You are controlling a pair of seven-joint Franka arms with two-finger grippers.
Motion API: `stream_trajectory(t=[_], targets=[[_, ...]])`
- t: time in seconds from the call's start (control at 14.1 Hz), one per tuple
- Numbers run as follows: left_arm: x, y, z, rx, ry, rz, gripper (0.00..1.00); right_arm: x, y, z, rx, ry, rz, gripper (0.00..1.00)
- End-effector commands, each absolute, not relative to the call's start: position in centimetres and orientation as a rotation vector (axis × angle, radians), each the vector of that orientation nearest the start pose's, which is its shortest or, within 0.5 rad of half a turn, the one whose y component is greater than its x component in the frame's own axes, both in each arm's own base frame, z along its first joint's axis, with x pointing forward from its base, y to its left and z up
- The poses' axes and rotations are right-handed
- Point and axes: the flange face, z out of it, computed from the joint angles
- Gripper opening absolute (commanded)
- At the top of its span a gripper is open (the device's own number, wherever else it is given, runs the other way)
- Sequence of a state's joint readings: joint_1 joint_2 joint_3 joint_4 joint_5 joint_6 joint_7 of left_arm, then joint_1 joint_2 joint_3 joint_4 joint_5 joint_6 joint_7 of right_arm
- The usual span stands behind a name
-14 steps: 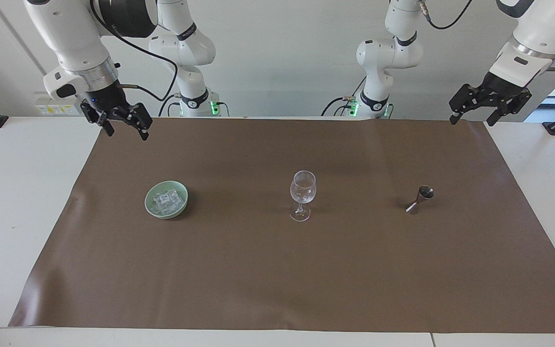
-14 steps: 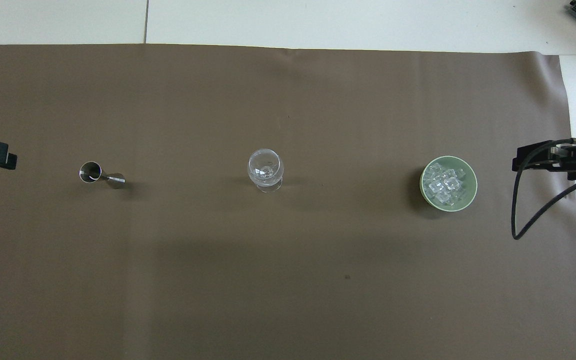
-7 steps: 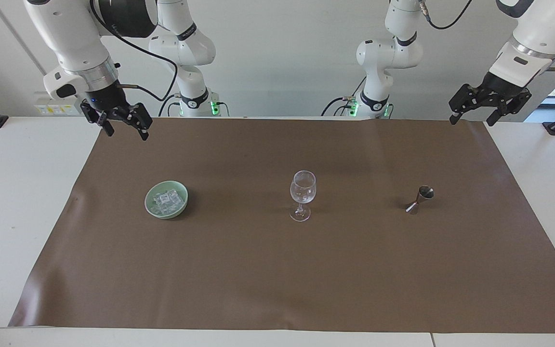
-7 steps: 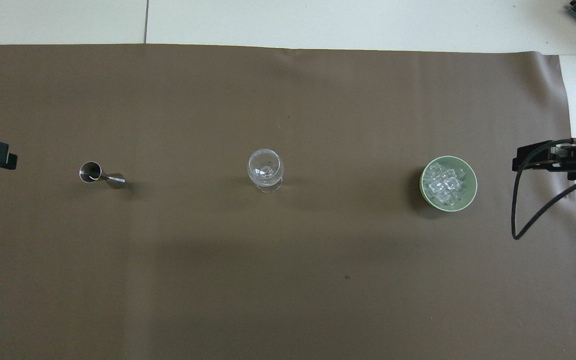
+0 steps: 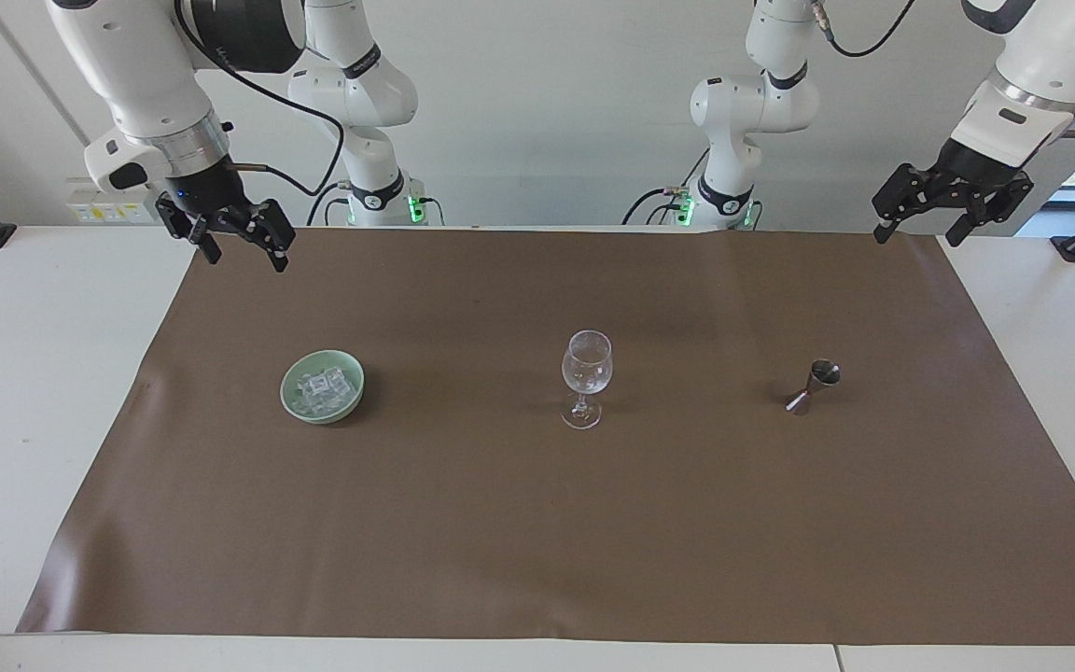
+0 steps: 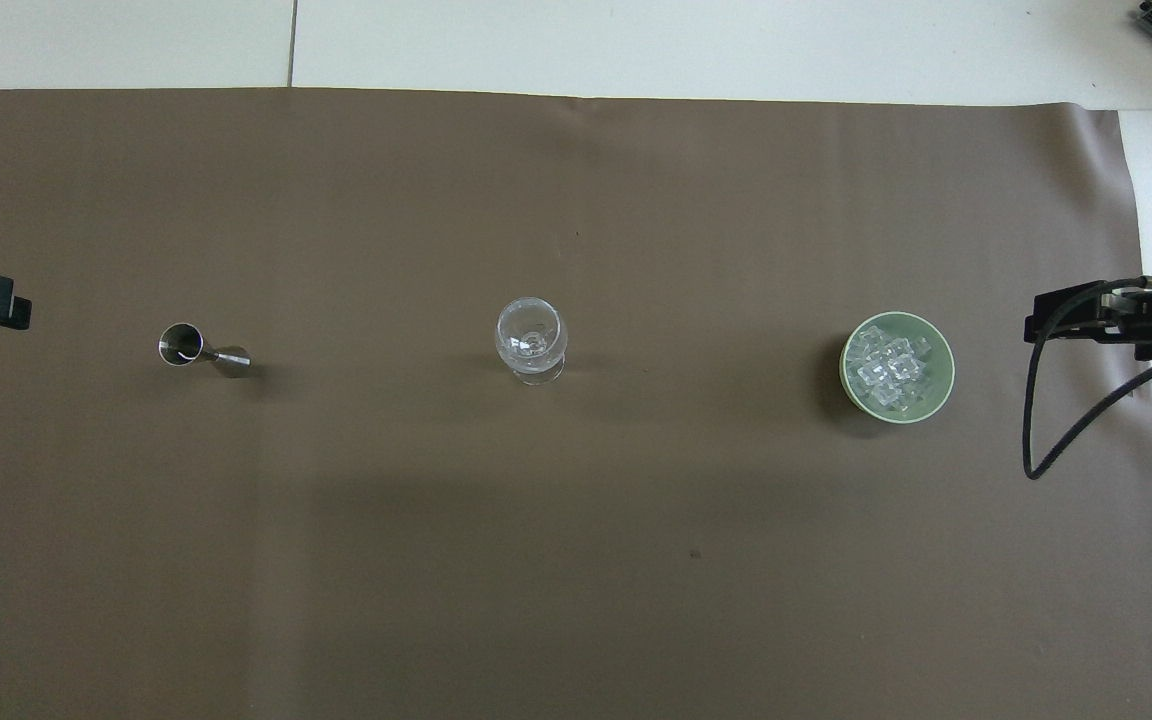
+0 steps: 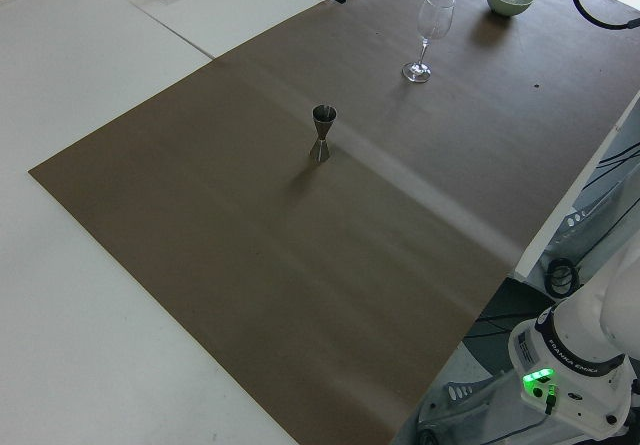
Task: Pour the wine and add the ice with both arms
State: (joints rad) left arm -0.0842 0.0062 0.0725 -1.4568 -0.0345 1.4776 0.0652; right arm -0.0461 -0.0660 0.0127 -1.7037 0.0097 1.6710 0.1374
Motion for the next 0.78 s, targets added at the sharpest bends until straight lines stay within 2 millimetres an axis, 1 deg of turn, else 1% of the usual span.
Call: stream_trajectory(t=[0.0, 0.14, 0.21, 0.28, 0.35, 0.5, 0.64, 0.71], targets=[[56.4, -0.4, 64.6, -3.179, 0.100, -0.005, 1.00, 54.0, -1.9, 61.0, -3.107, 0.299, -0.041, 1.00], [57.9, 0.5, 63.7, -3.177, 0.070, -0.013, 1.00, 54.0, -1.9, 61.0, -3.107, 0.299, -0.041, 1.00], [58.6, 1.1, 62.8, -3.176, 0.050, 0.002, 1.00, 54.0, -1.9, 61.0, -3.107, 0.299, -0.041, 1.00], [59.3, 1.1, 62.1, -3.176, 0.044, -0.001, 1.00, 54.0, -1.9, 61.0, -3.107, 0.299, -0.041, 1.00], [60.0, 1.3, 60.8, -3.186, 0.037, 0.018, 1.00, 54.0, -1.9, 61.0, -3.107, 0.299, -0.041, 1.00], [61.3, 3.7, 58.9, -3.238, -0.057, 0.015, 1.00, 54.0, -1.9, 61.0, -3.107, 0.299, -0.041, 1.00], [62.3, 4.8, 56.9, -3.261, -0.101, 0.038, 1.00, 54.0, -1.9, 61.0, -3.107, 0.299, -0.041, 1.00], [62.5, 5.7, 56.4, -3.275, -0.146, 0.038, 1.00, 54.0, -1.8, 61.0, -3.107, 0.296, -0.041, 1.00]])
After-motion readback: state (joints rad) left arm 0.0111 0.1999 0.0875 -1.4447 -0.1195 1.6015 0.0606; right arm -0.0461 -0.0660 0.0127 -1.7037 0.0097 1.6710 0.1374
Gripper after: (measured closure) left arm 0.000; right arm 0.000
